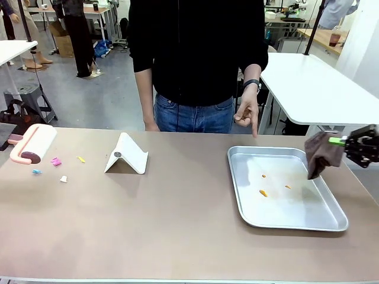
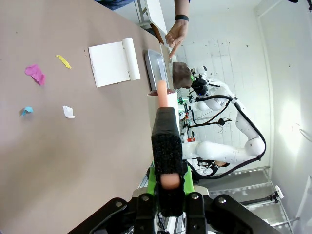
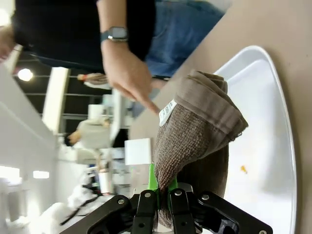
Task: Clean the surface of the table.
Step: If a person points to the right, clean the right side of the table with your right hand, and if they point to the left, clean the left side with your left hand.
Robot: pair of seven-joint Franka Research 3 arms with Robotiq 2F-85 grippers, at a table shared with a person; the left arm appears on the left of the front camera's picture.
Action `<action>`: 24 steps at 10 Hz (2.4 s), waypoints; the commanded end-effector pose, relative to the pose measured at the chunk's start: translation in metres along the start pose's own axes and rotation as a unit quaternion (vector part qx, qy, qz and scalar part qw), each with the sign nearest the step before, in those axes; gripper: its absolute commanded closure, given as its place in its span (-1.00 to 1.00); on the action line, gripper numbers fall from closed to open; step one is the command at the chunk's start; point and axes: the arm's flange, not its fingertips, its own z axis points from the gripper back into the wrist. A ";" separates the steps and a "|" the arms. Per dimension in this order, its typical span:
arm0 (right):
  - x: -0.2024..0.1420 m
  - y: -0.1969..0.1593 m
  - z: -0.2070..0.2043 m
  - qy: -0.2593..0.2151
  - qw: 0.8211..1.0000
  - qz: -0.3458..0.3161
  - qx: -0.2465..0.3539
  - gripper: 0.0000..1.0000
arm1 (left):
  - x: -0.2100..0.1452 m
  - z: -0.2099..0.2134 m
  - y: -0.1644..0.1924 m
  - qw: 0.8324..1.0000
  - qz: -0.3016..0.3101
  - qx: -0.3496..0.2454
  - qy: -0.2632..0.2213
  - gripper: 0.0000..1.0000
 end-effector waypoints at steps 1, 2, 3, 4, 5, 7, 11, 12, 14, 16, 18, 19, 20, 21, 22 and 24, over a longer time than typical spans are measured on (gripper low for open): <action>-0.016 0.017 -0.035 -0.009 0.997 0.047 -0.062 0.85 | 0.000 0.000 -0.006 1.000 0.006 0.000 0.001 1.00; -0.011 0.020 -0.045 0.001 0.991 0.073 -0.109 0.85 | 0.000 0.000 -0.006 1.000 0.006 0.000 0.001 1.00; -0.006 0.023 -0.052 0.010 0.986 0.102 -0.134 0.85 | 0.000 0.000 -0.006 1.000 0.006 0.000 0.001 1.00; -0.002 0.030 -0.056 0.026 0.981 0.129 -0.143 0.85 | 0.000 0.000 -0.006 1.000 0.006 0.000 0.001 1.00; 0.003 0.038 -0.056 0.032 0.975 0.143 -0.169 0.85 | 0.000 0.000 -0.006 1.000 0.006 0.000 0.001 1.00; 0.014 0.050 -0.053 0.076 0.958 0.175 -0.215 0.85 | 0.000 0.000 -0.006 1.000 0.006 0.000 0.001 1.00; 0.020 0.044 -0.056 0.146 0.920 0.200 -0.303 0.85 | 0.000 0.000 -0.006 1.000 0.006 0.000 0.001 1.00; 0.019 0.041 -0.064 0.157 0.914 0.204 -0.313 0.85 | 0.000 0.000 -0.006 1.000 0.006 0.000 0.001 1.00; 0.014 0.033 -0.092 0.180 0.912 0.207 -0.304 0.85 | 0.000 0.000 -0.006 1.000 0.006 0.000 0.001 1.00; 0.008 0.022 -0.116 0.195 0.913 0.194 -0.300 0.85 | 0.000 0.000 -0.006 1.000 0.006 0.000 0.001 1.00; -0.002 0.011 -0.137 0.212 0.914 0.181 -0.294 0.85 | 0.000 0.000 -0.006 1.000 0.006 0.000 0.001 1.00; -0.008 0.007 -0.146 0.219 0.913 0.181 -0.293 0.85 | 0.000 0.000 -0.006 1.000 0.006 0.000 0.001 1.00; -0.015 0.005 -0.156 0.234 0.913 0.187 -0.278 0.85 | 0.000 0.000 -0.006 1.000 0.006 0.000 0.001 1.00; -0.023 0.005 -0.166 0.250 0.911 0.191 -0.266 0.85 | 0.000 0.000 -0.006 1.000 0.006 0.000 0.001 1.00; -0.029 0.007 -0.173 0.263 0.908 0.196 -0.259 0.85 | 0.000 0.000 -0.006 1.000 0.006 0.000 0.001 1.00; -0.043 0.014 -0.187 0.299 0.901 0.207 -0.236 0.85 | 0.000 0.000 -0.006 1.000 0.006 0.000 0.001 1.00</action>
